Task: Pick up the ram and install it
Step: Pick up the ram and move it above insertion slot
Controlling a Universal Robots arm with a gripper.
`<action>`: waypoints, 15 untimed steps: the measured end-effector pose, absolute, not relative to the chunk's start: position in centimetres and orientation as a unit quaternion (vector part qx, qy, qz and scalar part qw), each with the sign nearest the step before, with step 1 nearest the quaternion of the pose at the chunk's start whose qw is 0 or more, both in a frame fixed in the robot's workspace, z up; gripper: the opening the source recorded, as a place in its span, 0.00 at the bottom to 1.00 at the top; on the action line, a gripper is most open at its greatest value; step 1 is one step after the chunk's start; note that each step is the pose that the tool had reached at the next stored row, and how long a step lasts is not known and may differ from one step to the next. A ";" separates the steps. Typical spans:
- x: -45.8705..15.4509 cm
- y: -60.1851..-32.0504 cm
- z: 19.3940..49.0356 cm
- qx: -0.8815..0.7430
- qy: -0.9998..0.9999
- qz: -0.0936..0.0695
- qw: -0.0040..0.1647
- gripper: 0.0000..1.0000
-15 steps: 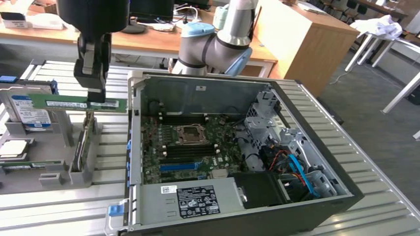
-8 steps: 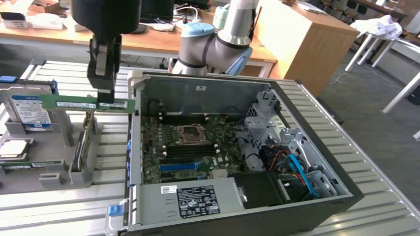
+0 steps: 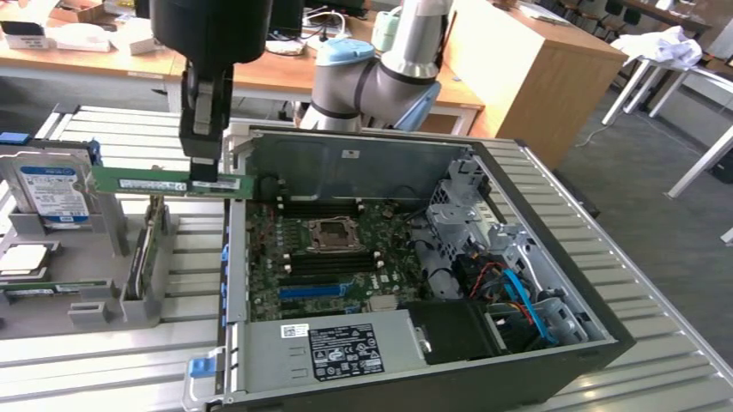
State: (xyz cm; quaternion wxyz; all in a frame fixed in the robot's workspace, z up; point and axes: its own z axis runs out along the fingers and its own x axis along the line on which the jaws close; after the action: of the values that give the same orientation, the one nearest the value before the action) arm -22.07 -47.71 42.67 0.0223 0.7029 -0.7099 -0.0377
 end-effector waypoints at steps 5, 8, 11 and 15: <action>-21.1 -47.8 42.7 0.704 -0.709 -0.038 0.022 0.12; -20.5 -47.9 42.7 0.704 -0.709 -0.038 0.023 0.12; -19.9 -47.9 42.7 0.704 -0.708 -0.038 0.023 0.12; -19.1 -48.0 42.7 0.705 -0.708 -0.038 0.023 0.12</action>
State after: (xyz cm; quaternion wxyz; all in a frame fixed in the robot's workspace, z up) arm -19.10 -47.96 42.67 0.0225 0.7050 -0.7078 -0.0377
